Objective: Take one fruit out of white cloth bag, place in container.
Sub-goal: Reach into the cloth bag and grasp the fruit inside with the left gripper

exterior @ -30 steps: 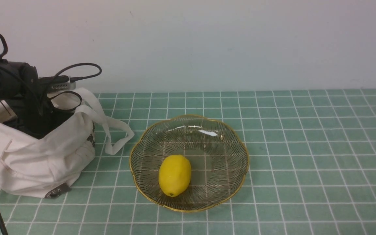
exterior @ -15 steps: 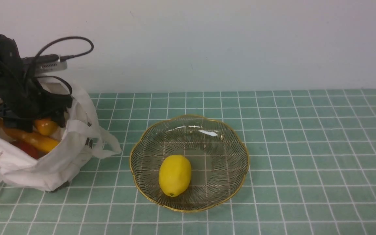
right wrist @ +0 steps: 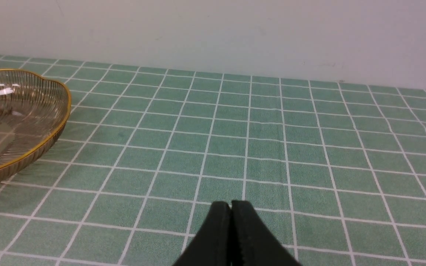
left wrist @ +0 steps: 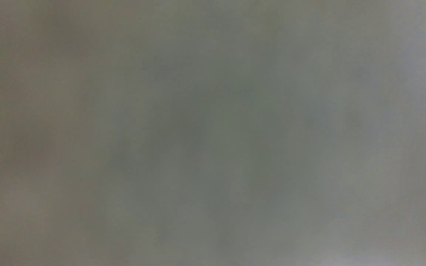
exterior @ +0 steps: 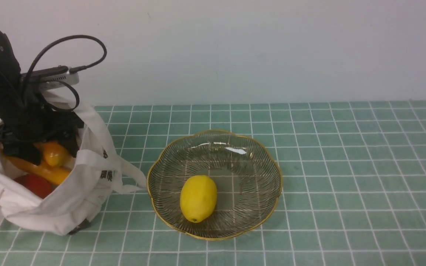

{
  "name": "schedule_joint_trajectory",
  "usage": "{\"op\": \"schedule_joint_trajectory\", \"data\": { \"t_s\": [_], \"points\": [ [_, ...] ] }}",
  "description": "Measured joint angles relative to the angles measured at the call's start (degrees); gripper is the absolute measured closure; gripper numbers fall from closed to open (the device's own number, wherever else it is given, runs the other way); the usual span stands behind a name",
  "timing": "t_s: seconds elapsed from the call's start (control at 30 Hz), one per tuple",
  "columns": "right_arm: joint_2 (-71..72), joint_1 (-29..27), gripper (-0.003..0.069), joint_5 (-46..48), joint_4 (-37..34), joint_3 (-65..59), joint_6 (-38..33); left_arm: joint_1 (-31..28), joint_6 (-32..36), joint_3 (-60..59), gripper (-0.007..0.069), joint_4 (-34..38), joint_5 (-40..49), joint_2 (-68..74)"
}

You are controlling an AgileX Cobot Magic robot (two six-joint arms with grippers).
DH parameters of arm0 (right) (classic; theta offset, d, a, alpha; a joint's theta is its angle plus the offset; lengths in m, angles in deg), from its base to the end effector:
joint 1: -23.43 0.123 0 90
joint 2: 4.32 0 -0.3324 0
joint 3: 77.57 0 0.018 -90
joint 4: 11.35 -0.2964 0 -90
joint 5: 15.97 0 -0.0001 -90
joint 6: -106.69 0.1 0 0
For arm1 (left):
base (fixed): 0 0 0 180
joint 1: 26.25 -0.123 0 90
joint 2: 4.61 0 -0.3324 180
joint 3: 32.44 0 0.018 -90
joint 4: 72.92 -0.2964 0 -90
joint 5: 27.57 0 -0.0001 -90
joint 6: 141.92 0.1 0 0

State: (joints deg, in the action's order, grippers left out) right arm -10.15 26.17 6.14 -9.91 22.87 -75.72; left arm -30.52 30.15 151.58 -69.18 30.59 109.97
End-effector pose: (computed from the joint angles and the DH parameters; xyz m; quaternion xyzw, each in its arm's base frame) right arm 0.0586 0.0019 0.1684 -0.0428 0.8053 -0.0090 0.5913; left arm 0.4408 0.0274 0.2401 -0.1200 0.9875 -0.0324 0.0972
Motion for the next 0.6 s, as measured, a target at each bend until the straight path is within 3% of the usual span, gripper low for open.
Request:
{"op": "schedule_joint_trajectory", "data": {
  "t_s": [0.3, 0.6],
  "points": [
    [0.0, 0.0, 0.0674, 0.0, 0.0, 0.0, 0.0, 0.0, 0.23, 0.0, 0.0111, 0.07, -0.54, 3.9],
    [0.0, 0.0, 0.0674, 0.0, 0.0, 0.0, 0.0, 0.0, 5.66, 0.0, 0.0112, 0.29, -1.92, 6.14]
  ]
}}
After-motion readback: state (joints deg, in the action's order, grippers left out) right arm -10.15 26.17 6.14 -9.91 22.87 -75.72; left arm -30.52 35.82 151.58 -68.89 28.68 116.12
